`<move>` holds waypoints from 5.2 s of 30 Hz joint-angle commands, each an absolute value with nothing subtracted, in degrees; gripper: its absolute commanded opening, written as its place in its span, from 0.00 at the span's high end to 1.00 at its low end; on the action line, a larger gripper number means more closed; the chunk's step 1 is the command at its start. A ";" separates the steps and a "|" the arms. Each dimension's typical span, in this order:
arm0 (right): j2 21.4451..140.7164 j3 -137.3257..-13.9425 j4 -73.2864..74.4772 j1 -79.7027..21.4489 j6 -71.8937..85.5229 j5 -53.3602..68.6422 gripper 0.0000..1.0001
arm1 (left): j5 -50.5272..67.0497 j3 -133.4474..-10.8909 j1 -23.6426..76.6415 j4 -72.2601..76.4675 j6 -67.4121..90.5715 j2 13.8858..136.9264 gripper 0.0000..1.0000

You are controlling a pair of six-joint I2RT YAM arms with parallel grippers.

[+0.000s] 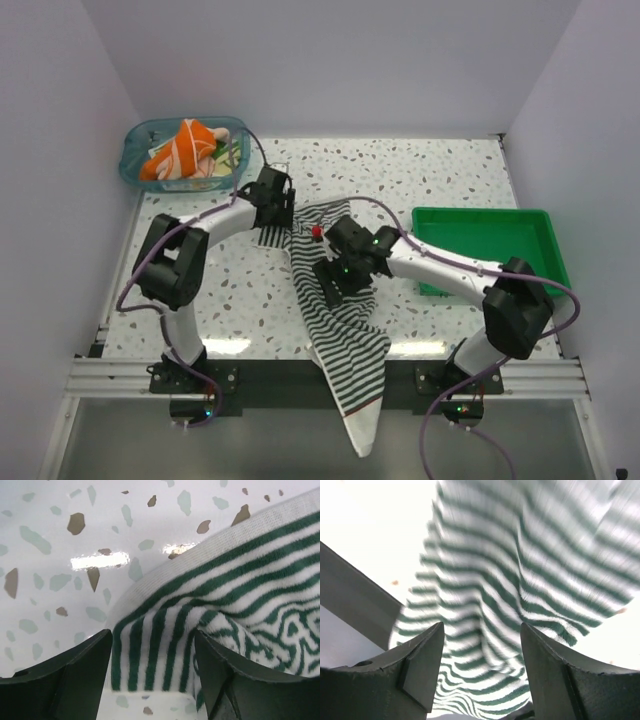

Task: Fold and stack the towels
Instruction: Flatten out the crumpled towel

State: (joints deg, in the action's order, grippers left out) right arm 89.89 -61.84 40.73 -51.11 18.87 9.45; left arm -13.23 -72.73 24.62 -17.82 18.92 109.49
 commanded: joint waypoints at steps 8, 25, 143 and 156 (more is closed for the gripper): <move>94.56 -78.64 35.53 -31.75 12.74 6.32 0.49 | -14.25 -57.24 21.10 -13.45 26.27 87.54 0.25; 123.83 -100.54 24.79 -22.59 12.65 5.19 0.60 | -13.36 -57.48 14.94 -7.56 32.87 98.78 0.27; 76.10 -130.32 32.87 -17.40 3.60 1.59 1.00 | -1.84 -133.85 18.98 -32.53 4.66 76.88 1.00; 103.69 -138.43 25.84 -16.79 1.76 -11.42 1.00 | -10.90 -134.56 14.77 -22.06 4.65 107.38 1.00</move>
State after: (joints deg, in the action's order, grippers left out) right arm 99.15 -136.42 28.69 -17.91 3.66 -4.45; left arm -6.44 -133.64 17.19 -24.91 4.84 101.25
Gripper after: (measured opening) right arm 0.032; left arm 0.037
